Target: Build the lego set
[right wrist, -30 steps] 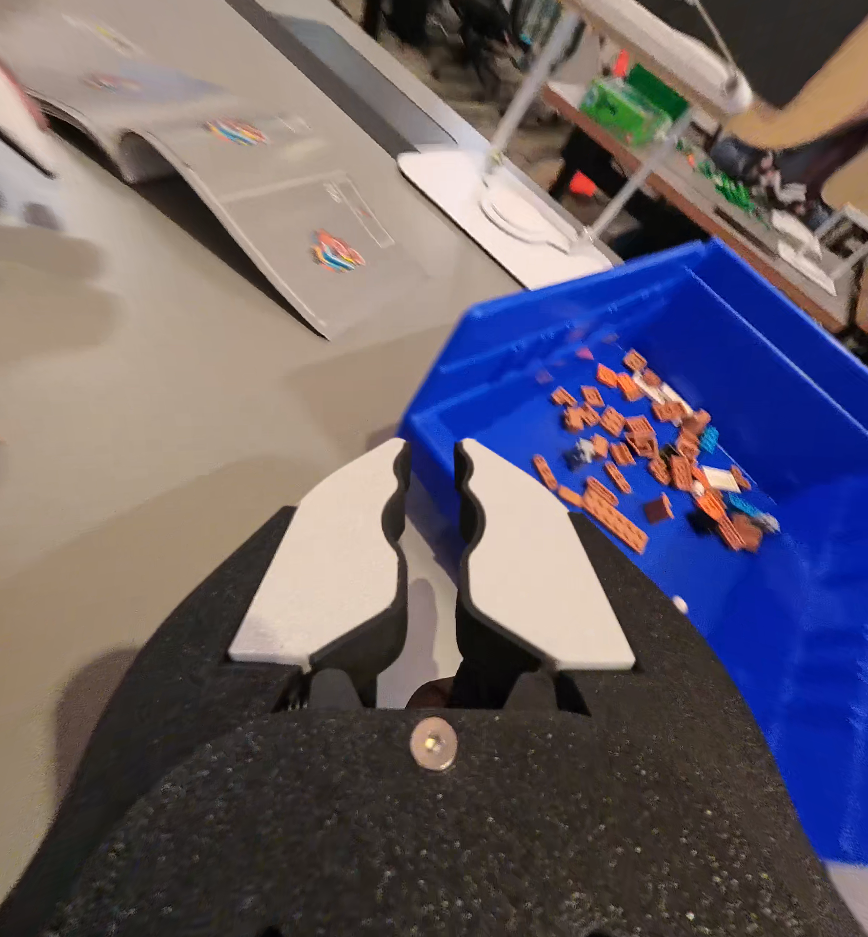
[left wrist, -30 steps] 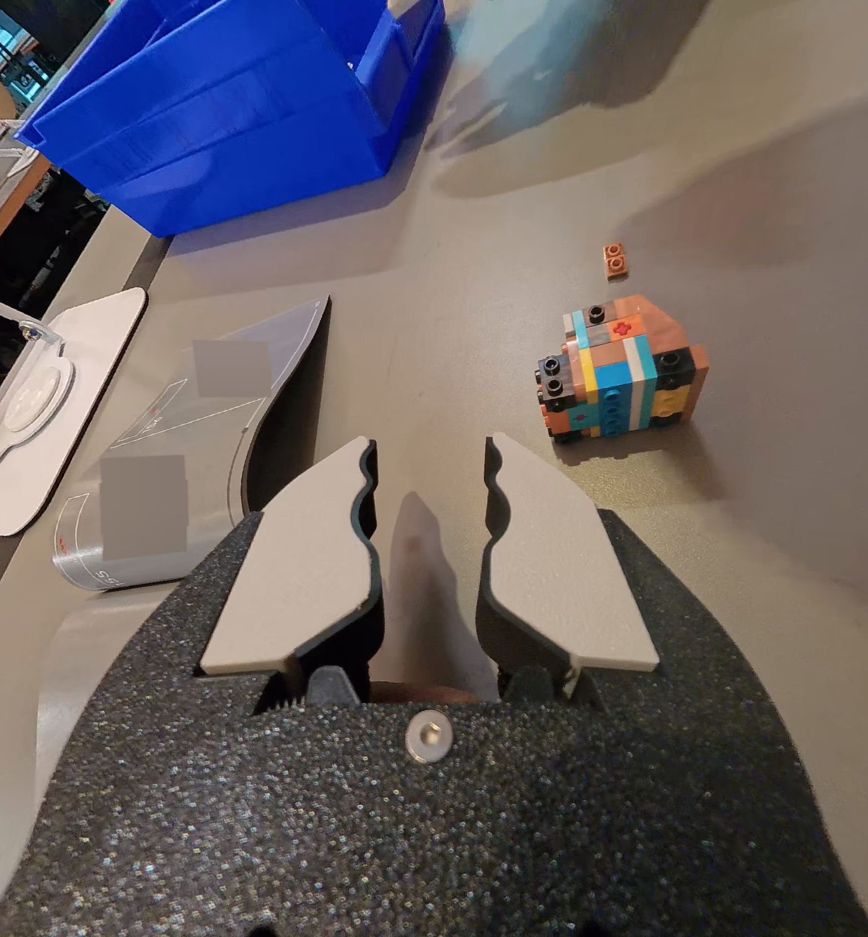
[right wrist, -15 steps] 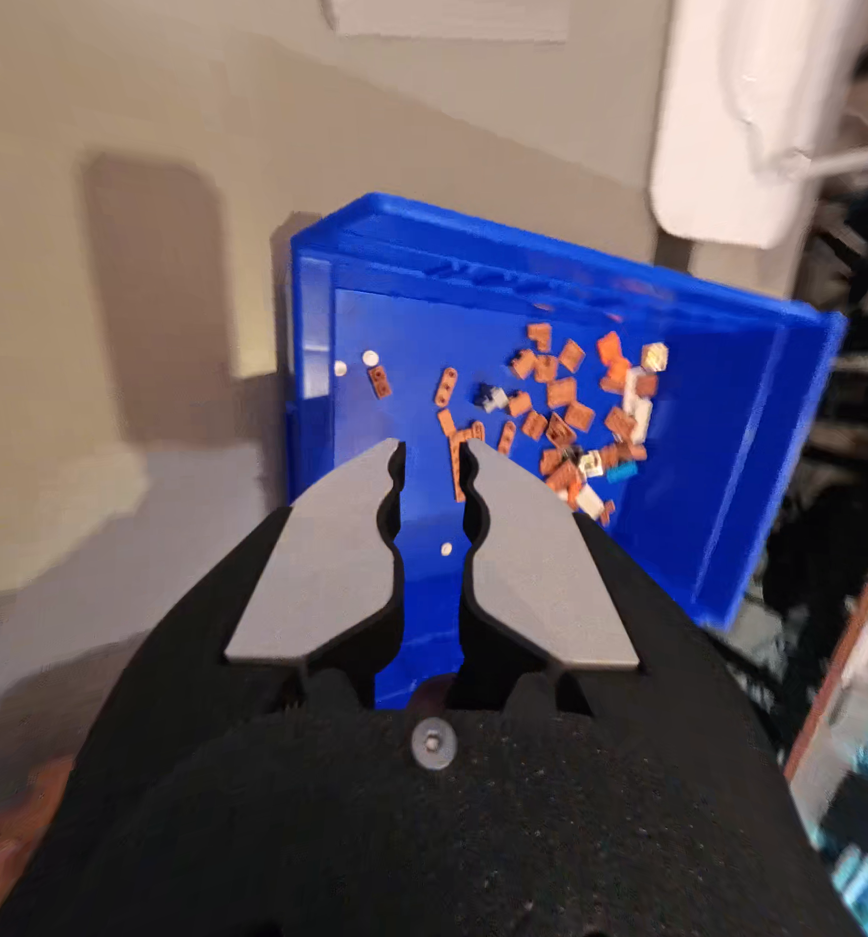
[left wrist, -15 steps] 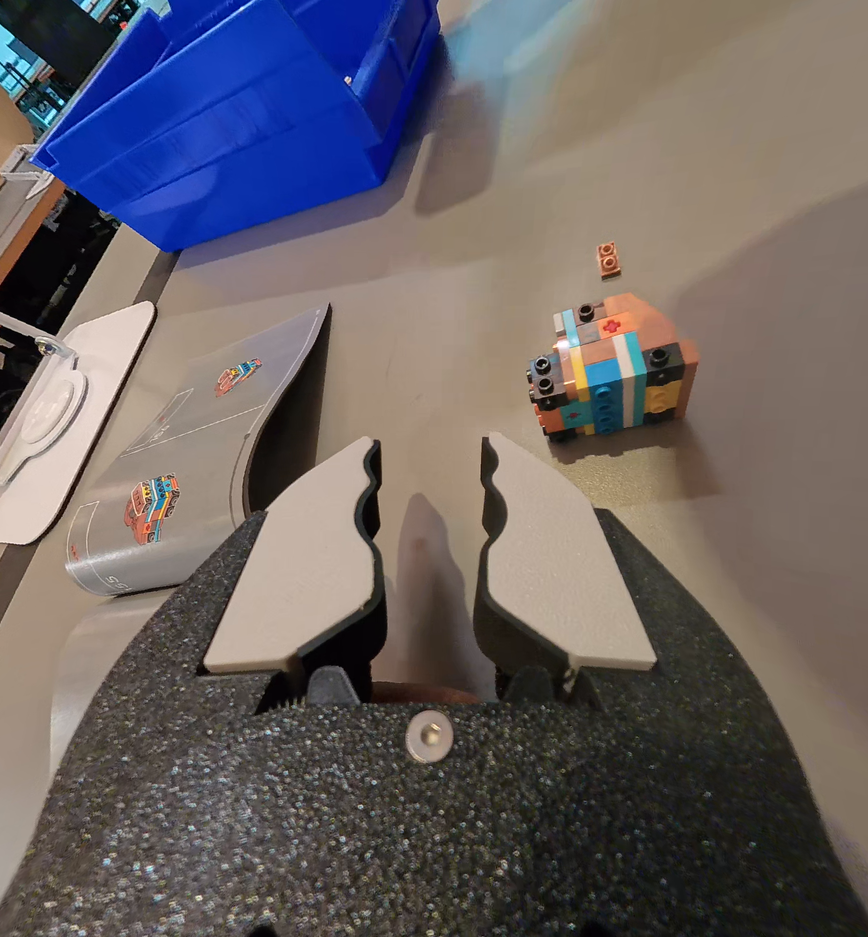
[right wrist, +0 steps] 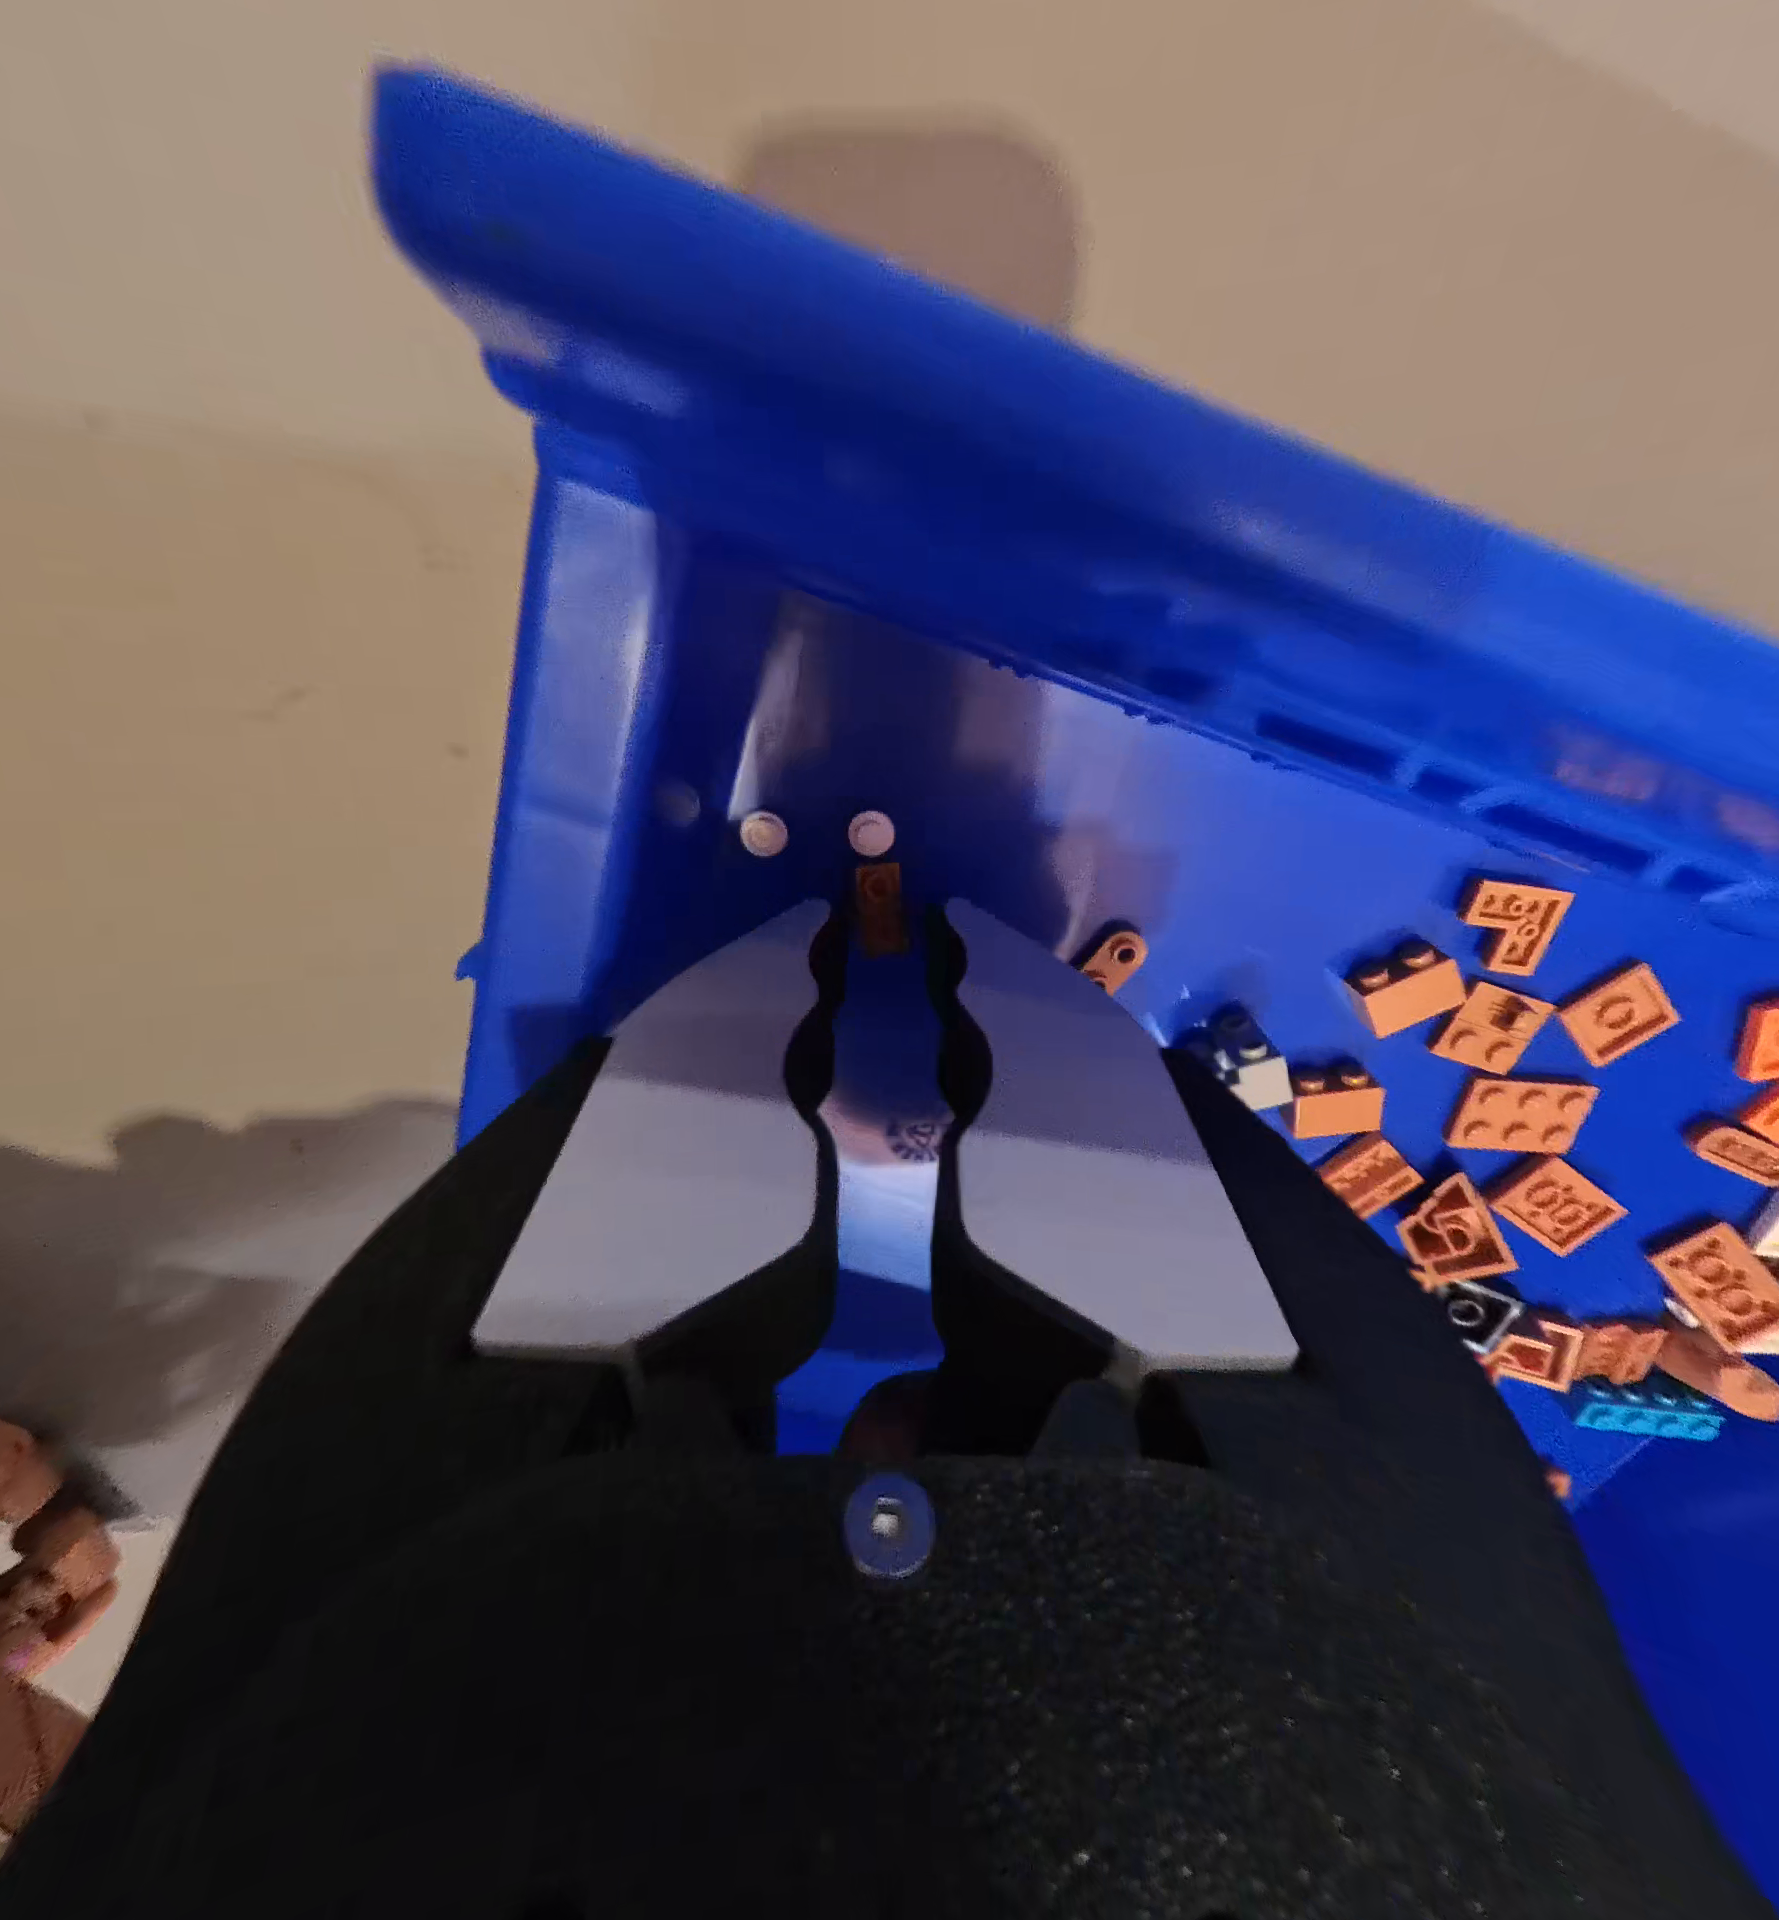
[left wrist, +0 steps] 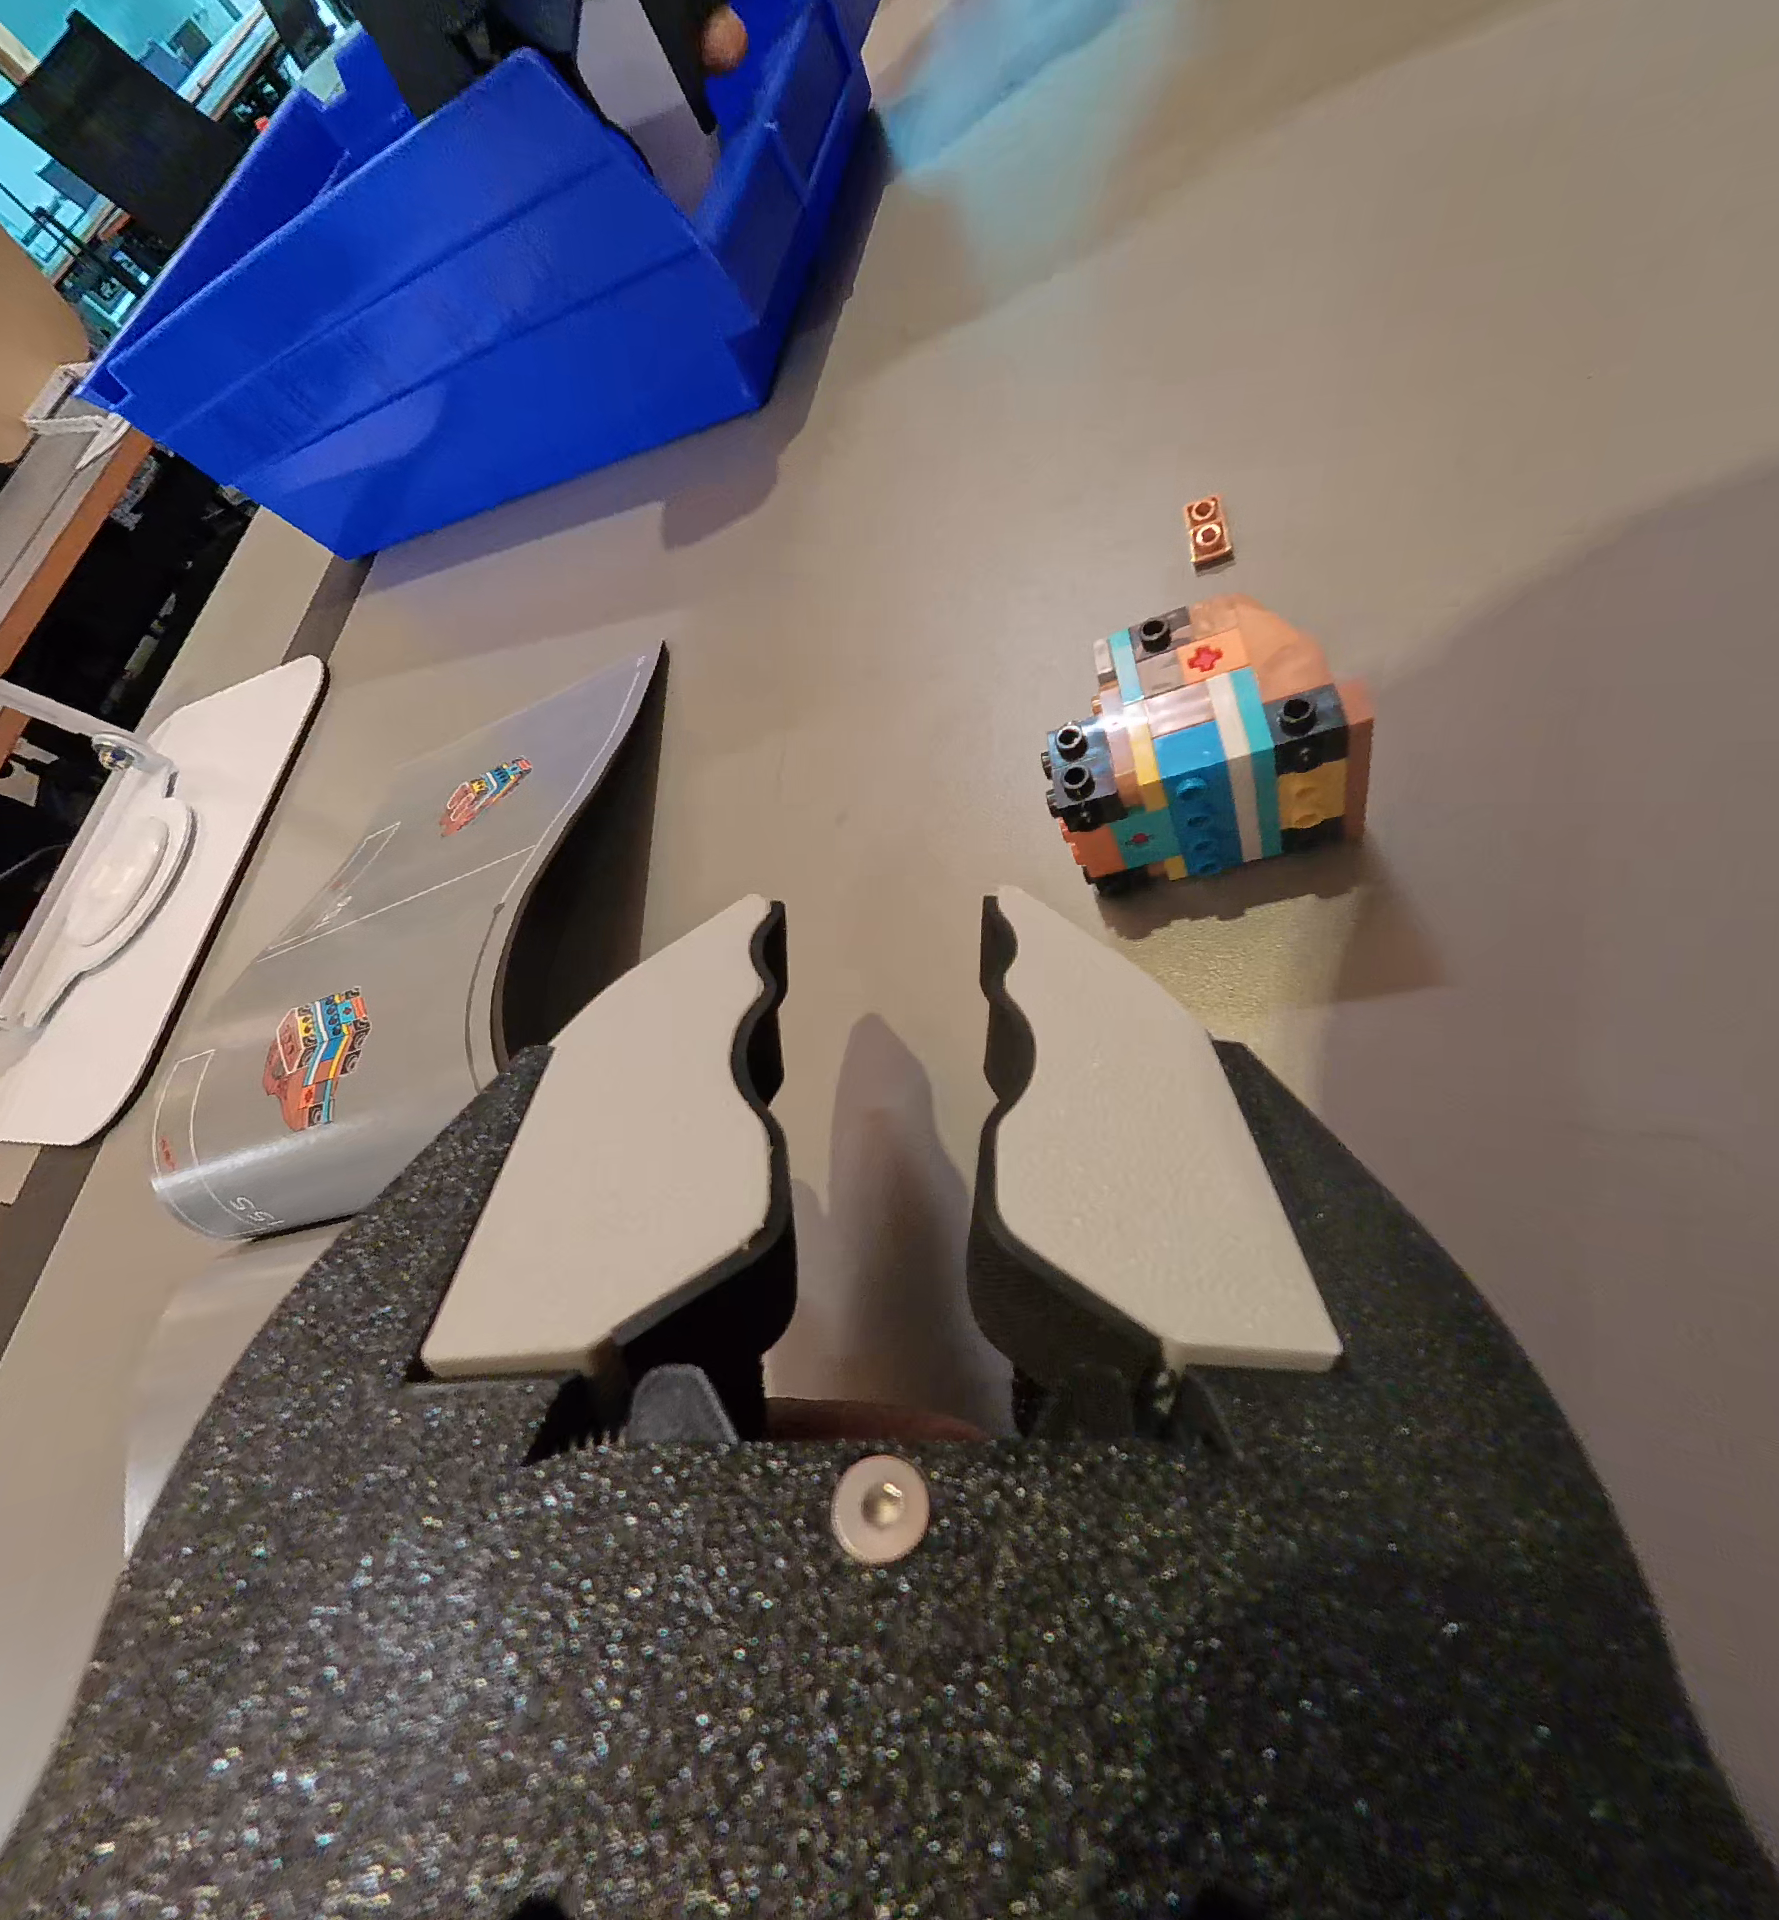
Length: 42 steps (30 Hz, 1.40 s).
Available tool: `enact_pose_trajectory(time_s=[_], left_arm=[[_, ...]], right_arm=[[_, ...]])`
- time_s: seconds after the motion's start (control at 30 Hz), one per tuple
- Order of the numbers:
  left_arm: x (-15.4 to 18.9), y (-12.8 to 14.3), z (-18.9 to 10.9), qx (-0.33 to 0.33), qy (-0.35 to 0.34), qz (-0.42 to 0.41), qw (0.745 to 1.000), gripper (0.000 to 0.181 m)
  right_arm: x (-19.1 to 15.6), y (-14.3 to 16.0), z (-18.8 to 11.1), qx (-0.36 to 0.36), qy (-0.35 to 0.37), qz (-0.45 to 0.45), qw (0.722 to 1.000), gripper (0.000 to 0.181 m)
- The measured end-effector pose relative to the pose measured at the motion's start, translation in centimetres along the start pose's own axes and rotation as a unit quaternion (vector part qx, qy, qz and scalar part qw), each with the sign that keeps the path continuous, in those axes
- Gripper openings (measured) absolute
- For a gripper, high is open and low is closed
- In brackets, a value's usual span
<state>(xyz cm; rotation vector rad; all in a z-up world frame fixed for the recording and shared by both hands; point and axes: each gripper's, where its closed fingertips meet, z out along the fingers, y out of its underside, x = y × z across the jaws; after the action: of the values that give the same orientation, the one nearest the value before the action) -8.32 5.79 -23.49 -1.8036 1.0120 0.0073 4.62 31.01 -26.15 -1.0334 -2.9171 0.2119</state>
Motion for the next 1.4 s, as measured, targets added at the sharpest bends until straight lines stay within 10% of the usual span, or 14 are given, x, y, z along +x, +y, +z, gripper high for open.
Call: enact_pose_trajectory(time_s=[0.27,0.47,0.77,1.4], left_arm=[[0.0,0.0,0.0,0.002,-0.005,0.003,1.0,0.036],[1.5,-0.5,-0.5,0.008,0.04,-0.008,0.999,0.042],[5.4,-1.8,-0.6,0.003,0.138,-0.024,0.99,0.056],[5.5,-2.2,0.0,-0.003,0.124,-0.025,0.992,0.056]], right_arm=[[0.6,0.6,-1.9,-0.031,0.08,0.02,0.996,0.008],[-3.8,-4.9,-8.3,0.078,0.191,0.069,0.976,0.007],[-15.9,-16.9,0.4,0.185,0.139,0.086,0.969,0.008],[-15.1,-22.2,2.2,0.248,0.166,0.174,0.939,0.019]])
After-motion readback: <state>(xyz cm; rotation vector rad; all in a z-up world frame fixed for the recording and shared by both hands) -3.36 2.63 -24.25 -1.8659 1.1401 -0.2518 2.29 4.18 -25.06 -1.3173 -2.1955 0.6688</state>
